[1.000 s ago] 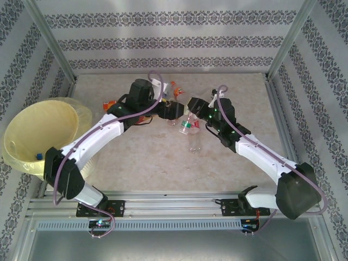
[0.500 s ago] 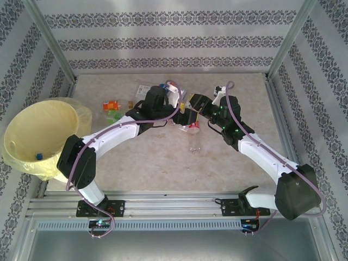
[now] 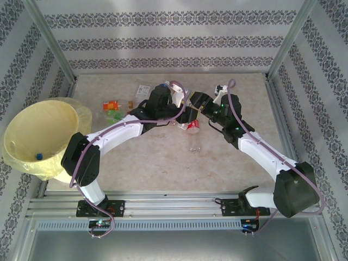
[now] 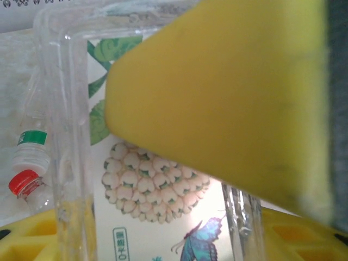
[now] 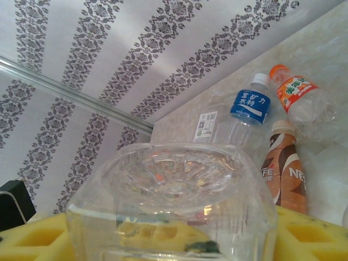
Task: Put the plastic bottles in the bin
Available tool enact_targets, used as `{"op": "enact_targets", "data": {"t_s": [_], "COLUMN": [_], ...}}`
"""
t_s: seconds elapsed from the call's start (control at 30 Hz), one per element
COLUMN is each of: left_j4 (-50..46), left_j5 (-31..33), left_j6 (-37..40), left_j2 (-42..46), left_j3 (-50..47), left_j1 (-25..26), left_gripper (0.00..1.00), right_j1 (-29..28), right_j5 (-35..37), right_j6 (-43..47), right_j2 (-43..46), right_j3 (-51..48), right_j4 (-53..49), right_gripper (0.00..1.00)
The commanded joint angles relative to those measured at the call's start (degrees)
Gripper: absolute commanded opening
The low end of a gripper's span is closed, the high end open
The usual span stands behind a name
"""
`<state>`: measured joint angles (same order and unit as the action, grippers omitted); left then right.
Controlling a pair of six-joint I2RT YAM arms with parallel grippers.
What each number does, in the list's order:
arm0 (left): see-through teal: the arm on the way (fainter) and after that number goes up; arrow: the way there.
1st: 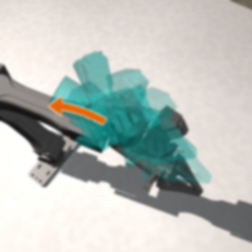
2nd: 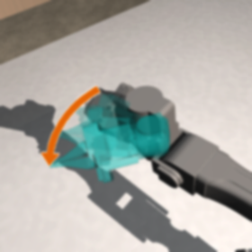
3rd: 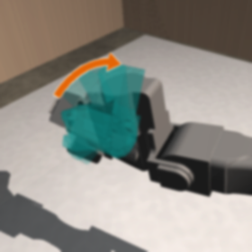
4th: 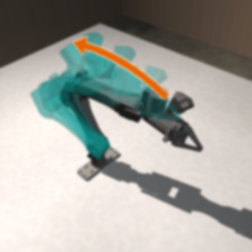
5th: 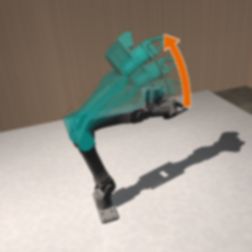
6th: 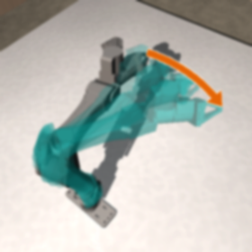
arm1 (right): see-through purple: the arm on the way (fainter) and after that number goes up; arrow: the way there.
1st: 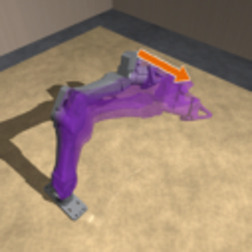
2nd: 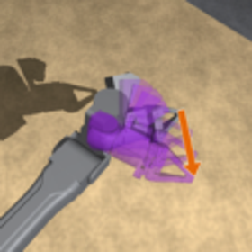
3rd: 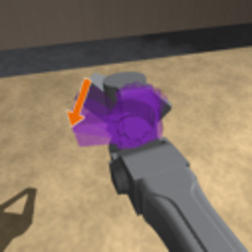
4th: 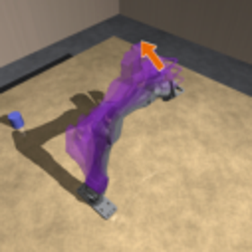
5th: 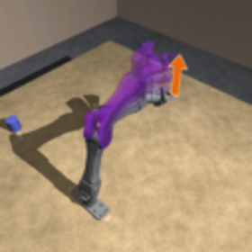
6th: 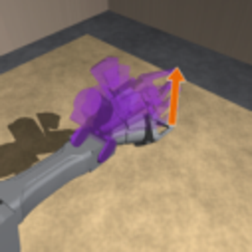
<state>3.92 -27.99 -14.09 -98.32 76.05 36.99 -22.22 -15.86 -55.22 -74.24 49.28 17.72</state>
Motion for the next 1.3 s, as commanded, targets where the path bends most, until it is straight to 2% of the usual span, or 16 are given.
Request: {"op": "enact_targets", "data": {"t_s": [0.0, 0.07, 0.2, 0.33, 0.7, 0.87, 1.07, 1.27], "left_j4": [1.42, 0.68, 0.35, -0.70, -4.42, -6.12, -14.08, -20.70], "left_j5": [6.06, 8.38, 10.65, 12.42, 19.80, 21.20, 25.11, 29.18], "left_j6": [0.71, 1.08, 0.51, -0.37, -1.42, -1.28, -1.78, -1.48], "left_j2": [0.66, 0.96, 1.63, 1.90, 5.57, 8.97, 14.23, 20.62], "left_j3": [-0.29, -0.53, -1.42, -1.68, -3.74, -4.79, -3.02, -1.93], "left_j1": [0.54, 0.45, -0.23, -0.93, -2.74, -3.66, -5.21, -6.30], "left_gripper": [0.51, 0.51, 0.51, 0.50, 0.49, 0.49, 0.49, 0.49], "right_j1": [-0.22, 0.45, 1.34, 1.45, 1.90, 1.90, 1.87, 1.49], "right_j5": [-7.96, -8.79, -9.81, -11.21, -7.23, -8.44, -8.53, -13.40], "right_j6": [-1.73, -1.65, 0.50, 4.73, 14.45, 17.03, 17.77, 19.76], "right_j2": [1.50, 2.19, 3.93, 5.52, 11.32, 12.53, 12.45, 10.99], "right_j3": [2.49, 2.41, 2.53, 2.80, 0.13, -0.76, -1.54, -1.08], "right_j4": [3.42, 2.95, 1.64, 0.85, -2.71, -3.78, -3.53, -0.47], "right_gripper": [0.74, 0.86, 0.98, 0.98, 0.98, 0.98, 0.98, 0.98]}}
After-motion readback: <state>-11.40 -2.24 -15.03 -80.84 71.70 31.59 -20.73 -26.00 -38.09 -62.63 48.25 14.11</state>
